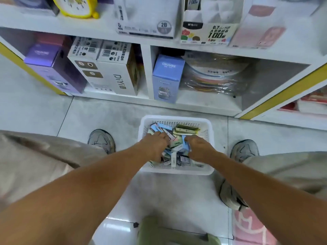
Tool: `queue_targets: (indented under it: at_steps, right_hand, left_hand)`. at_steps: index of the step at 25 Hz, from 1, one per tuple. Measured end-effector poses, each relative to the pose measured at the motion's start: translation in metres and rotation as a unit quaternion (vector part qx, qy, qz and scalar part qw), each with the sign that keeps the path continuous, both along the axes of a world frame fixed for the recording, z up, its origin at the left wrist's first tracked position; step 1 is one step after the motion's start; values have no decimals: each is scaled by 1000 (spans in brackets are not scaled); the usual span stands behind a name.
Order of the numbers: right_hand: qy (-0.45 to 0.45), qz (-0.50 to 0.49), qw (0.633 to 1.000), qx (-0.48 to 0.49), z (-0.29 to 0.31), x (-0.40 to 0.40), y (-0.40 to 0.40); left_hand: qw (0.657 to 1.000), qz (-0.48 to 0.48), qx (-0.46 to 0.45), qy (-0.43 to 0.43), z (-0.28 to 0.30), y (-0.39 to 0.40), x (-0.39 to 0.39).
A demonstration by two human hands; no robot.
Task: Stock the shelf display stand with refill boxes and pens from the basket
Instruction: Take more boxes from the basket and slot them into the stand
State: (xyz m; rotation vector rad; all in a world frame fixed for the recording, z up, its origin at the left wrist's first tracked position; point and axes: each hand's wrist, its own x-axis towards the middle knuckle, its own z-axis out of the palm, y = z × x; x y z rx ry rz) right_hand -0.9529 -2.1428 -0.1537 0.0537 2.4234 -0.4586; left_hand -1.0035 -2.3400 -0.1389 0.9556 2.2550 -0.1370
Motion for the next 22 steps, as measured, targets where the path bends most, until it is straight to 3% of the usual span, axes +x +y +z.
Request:
queue_targets:
  at_steps: [5, 9, 14, 22]
  right_hand:
    - [51, -96, 993, 55, -36, 15, 16]
    - [30, -124, 992, 4, -52, 25, 19]
    - [102, -165, 981, -26, -53, 26, 24]
    - [95, -150, 984, -10, -56, -7, 12]
  left_hand:
    - [997, -4, 77, -7, -36, 27, 6]
    - [991, 47, 124, -30, -47, 56, 13]
    - [983, 92, 151, 53, -52, 79, 5]
    - [991, 5, 68, 117, -56, 104, -19]
